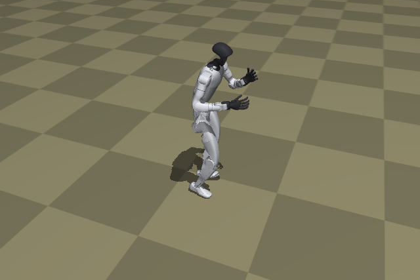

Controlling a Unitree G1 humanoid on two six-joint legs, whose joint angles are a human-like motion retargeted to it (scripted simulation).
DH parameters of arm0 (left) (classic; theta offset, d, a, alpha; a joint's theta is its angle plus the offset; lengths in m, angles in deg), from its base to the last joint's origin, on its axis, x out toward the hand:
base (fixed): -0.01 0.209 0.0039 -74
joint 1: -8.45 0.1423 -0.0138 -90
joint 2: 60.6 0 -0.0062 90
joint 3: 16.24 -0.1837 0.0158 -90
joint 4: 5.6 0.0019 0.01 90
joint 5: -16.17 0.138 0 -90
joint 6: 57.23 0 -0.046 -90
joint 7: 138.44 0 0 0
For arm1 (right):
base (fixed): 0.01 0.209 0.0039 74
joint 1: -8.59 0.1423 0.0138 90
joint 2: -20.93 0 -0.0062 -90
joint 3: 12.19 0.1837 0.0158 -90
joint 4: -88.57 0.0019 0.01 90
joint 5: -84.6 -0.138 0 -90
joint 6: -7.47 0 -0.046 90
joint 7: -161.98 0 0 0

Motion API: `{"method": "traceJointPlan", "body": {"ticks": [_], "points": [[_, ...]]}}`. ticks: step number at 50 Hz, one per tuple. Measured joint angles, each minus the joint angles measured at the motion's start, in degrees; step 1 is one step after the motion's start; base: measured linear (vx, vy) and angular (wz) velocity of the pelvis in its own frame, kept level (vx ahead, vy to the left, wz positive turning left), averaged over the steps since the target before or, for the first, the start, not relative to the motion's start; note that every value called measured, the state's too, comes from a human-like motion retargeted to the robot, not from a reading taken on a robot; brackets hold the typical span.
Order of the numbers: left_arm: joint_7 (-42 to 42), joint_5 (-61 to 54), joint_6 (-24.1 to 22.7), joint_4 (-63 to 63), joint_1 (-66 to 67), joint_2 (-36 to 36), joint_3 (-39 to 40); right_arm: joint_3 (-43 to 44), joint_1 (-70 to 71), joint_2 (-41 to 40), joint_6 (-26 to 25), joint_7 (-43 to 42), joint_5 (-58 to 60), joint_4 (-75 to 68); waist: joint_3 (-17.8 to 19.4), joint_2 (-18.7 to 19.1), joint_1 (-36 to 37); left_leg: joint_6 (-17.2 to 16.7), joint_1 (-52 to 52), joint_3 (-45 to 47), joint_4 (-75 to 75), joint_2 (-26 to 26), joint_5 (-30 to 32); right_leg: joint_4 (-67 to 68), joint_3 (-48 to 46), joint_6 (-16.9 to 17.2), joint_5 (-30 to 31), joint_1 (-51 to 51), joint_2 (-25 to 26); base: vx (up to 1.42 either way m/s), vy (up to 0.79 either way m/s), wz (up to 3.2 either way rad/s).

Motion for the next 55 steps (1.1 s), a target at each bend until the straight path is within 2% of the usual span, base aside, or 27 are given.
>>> {"method": "traceJointPlan", "body": {"ticks": [3,5,6,7,9,10,13,15,17,19,22,25,26,28,30,32,35,38,40,42,43,45,47,48,50,52,55], "points": [[-1.94,-5.75,-0.26,-2.51,24.77,2.18,5.92,-0.45,0.62,-5.23,1.2,0.95,-0.33,4.12,-4.72,2.73,4.22,-2.55,0.03,2.04,-12.53,2.01,13.9,1.11,3.28,-2.24,4.76,6.16,5.6,-0.71,-0.03,-0.71],[-5.88,-6.9,0.77,-1.28,41.67,3.38,11.43,-1.06,0.56,-6.56,2.21,2.92,-0.54,6.88,-7.96,4.04,6.44,-6.49,-1.74,2.36,-17.46,3.36,22.37,-5.94,6.8,-1.82,12.2,12.04,10.04,-0.74,-0.08,-0.45],[-8.69,-8.4,0.48,-0.17,49.35,3.41,14.27,-0.99,0.93,-6.36,2.65,4.6,1.13,7.91,-8.79,3.98,7.49,-8.75,-2.62,2.52,-18.3,3.62,23.37,-12.2,8.63,-1.63,13.81,15.99,11.08,-0.78,-0.1,-0.32],[-10.89,-9.38,0.42,1.04,56.38,3.27,16.93,-0.9,1.46,-6.08,2.98,6.0,2.28,8.94,-9.51,3.64,8.6,-10.6,-3.58,2.91,-18.94,3.58,23.55,-18.44,10.28,-1.61,14.11,19.5,11.49,-0.82,-0.1,-0.27],[-12.59,-9.53,0.79,3.34,67.44,1.9,21.91,-1.13,3.79,-5.6,3.03,7.59,2.14,10.63,-9.88,1.36,10.74,-11.6,-5.81,4.79,-17.88,2.07,19.42,-29.81,12.23,-2.18,8.36,23.95,9.12,-0.9,-0.1,-0.34],[-13.21,-9.88,0.65,3.95,72.52,0.79,24.79,-1.67,5.56,-5.73,2.88,8.29,1.65,11.05,-9.46,-0.27,11.54,-11.08,-6.92,5.84,-15.88,1.09,16.11,-34.45,12.61,-2.41,4.38,25.32,7.3,-0.96,-0.1,-0.55],[-13.47,-12.07,0.77,3.41,78.19,-3.22,29.22,-4.11,8.85,-6.99,2.63,9.22,-0.41,9.02,-6.46,-3.98,14.45,-5.47,-12.29,9.21,4.35,0.6,5.76,-36.25,13.47,-3.54,-3.6,21.94,3.0,-0.98,-0.1,-0.87],[-13.25,-11.86,1.28,2.31,74.56,-5.02,29.22,-4.38,7.63,-6.99,2.57,9.05,1.85,5.61,-4.6,-4.81,15.81,-1.06,-14.98,10.41,21.14,1.96,-0.18,-31.7,15.03,-4.25,-5.41,16.75,2.6,-0.96,-0.1,-0.8],[-12.78,-9.18,1.09,2.09,65.3,-6.16,26.48,-2.68,2.72,-5.92,2.44,8.75,9.8,1.93,-4.87,-5.58,15.22,2.53,-14.83,9.54,31.25,1.43,-3.02,-29.53,15.38,-3.35,-3.56,12.36,2.8,-0.91,-0.13,-0.1],[-11.63,-5.7,0.27,2.85,53.34,-7.12,21.84,-0.2,-4.84,-4.93,2.28,9.81,15.26,-0.58,-6.51,-6.61,12.93,4.32,-11.81,7.33,33.87,-1.2,-3.2,-32.37,13.92,-1.91,0.5,10.82,2.31,-0.86,-0.12,0.65],[-7.0,1.52,-0.3,5.95,30.5,-6.89,13.06,4.46,-17.22,-4.85,0.11,14.28,10.47,-2.45,-9.26,-7.93,9.35,3.99,-5.04,2.58,28.21,-6.13,1.93,-39.96,10.66,-0.15,9.22,9.64,1.27,-0.87,-0.05,1.06],[-6.41,5.57,-0.48,5.99,9.23,-5.04,6.15,7.95,-28.5,-4.73,-0.53,14.06,2.69,-2.2,-10.71,-8.67,6.61,1.16,4.32,-2.27,16.56,-9.12,9.15,-45.02,7.42,4.54,16.85,8.25,0.37,-0.94,0.04,1.13],[-6.81,6.35,-0.6,5.91,2.09,-4.65,4.44,8.48,-31.08,-3.9,0.01,13.41,1.36,-1.75,-10.18,-8.6,5.97,0.76,7.71,-3.59,11.93,-9.08,7.69,-45.25,6.06,6.32,17.3,7.74,0.04,-1.0,0.1,1.08],[-6.67,7.75,-0.79,6.34,-12.42,-4.57,1.09,8.94,-34.33,-1.36,1.02,12.77,-0.76,-1.22,-8.29,-7.89,4.93,0.98,12.88,-5.85,3.76,-8.02,1.44,-43.3,2.74,8.61,15.9,6.33,-0.4,-1.06,0.15,1.04],[-2.43,9.79,-1.09,8.61,-27.48,-6.46,-4.01,8.87,-33.54,2.17,1.28,13.51,-2.39,-2.34,-5.48,-6.06,4.3,3.67,13.25,-7.29,0.78,-6.27,-6.08,-34.22,-1.48,8.62,10.7,3.35,-1.49,-1.09,0.21,1.08],[-0.97,10.63,-0.31,11.44,-38.41,-9.51,-5.66,8.01,-28.99,3.86,0.58,14.26,-0.13,-5.38,-4.1,-4.77,5.17,8.35,7.38,-8.53,6.26,-4.89,-10.39,-16.16,-3.91,5.56,2.91,-1.49,-3.24,-1.03,0.12,0.93],[-0.26,8.88,-0.57,9.92,-40.53,-13.16,-5.81,6.51,-21.0,3.37,-0.61,14.59,6.38,-8.76,-5.99,-2.81,9.29,9.46,-1.88,-9.91,11.22,-3.16,-8.55,6.14,-2.84,-0.42,-5.14,-4.56,-2.73,-0.89,0.08,0.37],[-4.55,3.53,-2.01,1.66,-26.08,-11.76,-2.99,4.24,-13.41,-1.71,0.57,12.75,9.29,-8.39,-9.68,-3.44,14.67,8.81,-2.74,-9.28,-1.55,-4.26,3.62,10.79,2.32,-3.66,-4.65,0.54,0.15,-0.78,0.13,-0.07],[-12.29,-20.72,-2.37,-5.89,-7.73,-11.51,-2.78,1.28,-9.79,-5.42,0.77,10.36,6.98,-6.51,-14.18,-2.95,17.69,5.57,-2.67,-9.19,-11.66,-3.02,13.69,5.06,4.18,-4.85,0.2,6.7,4.35,-0.76,0.04,-0.06],[-9.33,-6.83,-2.78,-7.06,5.65,-3.03,-0.93,-0.32,-2.65,-7.34,2.07,9.85,5.41,-3.77,-14.72,-3.06,19.5,1.51,-4.15,-6.28,-17.05,-2.07,19.59,-4.72,5.59,-4.52,6.24,13.51,7.29,-0.84,0.03,0.07],[-10.19,-8.75,-2.6,-6.82,13.18,-1.12,-0.63,-0.72,0.56,-7.57,2.2,9.38,4.68,-2.3,-15.29,-3.33,20.79,-0.51,-5.18,-2.7,-18.28,-1.95,20.41,-10.7,6.11,-3.71,8.63,16.92,7.73,-0.89,0.05,0.13],[-12.1,-13.36,-1.87,-5.26,27.51,3.16,0.85,-1.59,7.92,-6.76,1.85,7.71,4.88,0.28,-16.05,-5.11,23.48,-1.49,-7.87,6.65,-17.23,-2.81,19.57,-23.21,6.17,-2.22,7.91,22.35,5.97,-0.95,0.06,0.12],[-11.23,-16.15,-1.79,-2.91,39.33,8.22,4.27,-2.67,17.13,-4.48,1.24,4.59,6.97,1.88,-15.81,-8.81,25.68,1.96,-14.24,12.72,-4.64,-3.96,14.29,-32.17,5.02,-1.24,-1.09,23.4,1.47,-1.01,0.06,-0.05],[-13.77,-17.92,-1.21,-2.14,44.53,10.95,6.74,-2.79,21.96,-3.08,1.25,3.52,7.88,2.28,-15.11,-10.34,26.67,3.57,-18.44,13.79,5.8,-3.37,10.02,-34.24,4.64,-1.3,-5.89,22.56,-0.29,-0.99,0.07,-0.44],[-15.76,-20.35,-0.4,-0.56,54.0,14.47,13.71,-1.78,29.66,-0.3,1.9,2.02,8.97,2.54,-12.19,-11.27,28.89,5.1,-23.44,12.97,24.64,-0.59,2.1,-33.28,5.77,-2.94,-12.69,19.43,-1.31,-0.94,0.08,-0.91],[-16.92,-22.15,0.72,0.25,61.83,12.48,22.71,0.12,32.58,0.84,2.47,2.39,8.84,1.59,-9.29,-10.89,28.65,5.92,-23.74,10.2,35.06,2.05,-2.76,-27.76,7.56,-4.49,-14.21,13.92,-0.26,-0.87,0.08,-0.75],[-15.45,-22.32,0.44,0.34,66.46,2.28,31.24,2.73,25.9,-0.22,2.35,4.16,6.27,-0.35,-8.68,-11.3,23.52,7.34,-19.51,7.6,37.37,3.67,-4.69,-26.8,6.11,-3.37,-9.24,8.11,0.16,-0.76,0.07,0.41]]}}
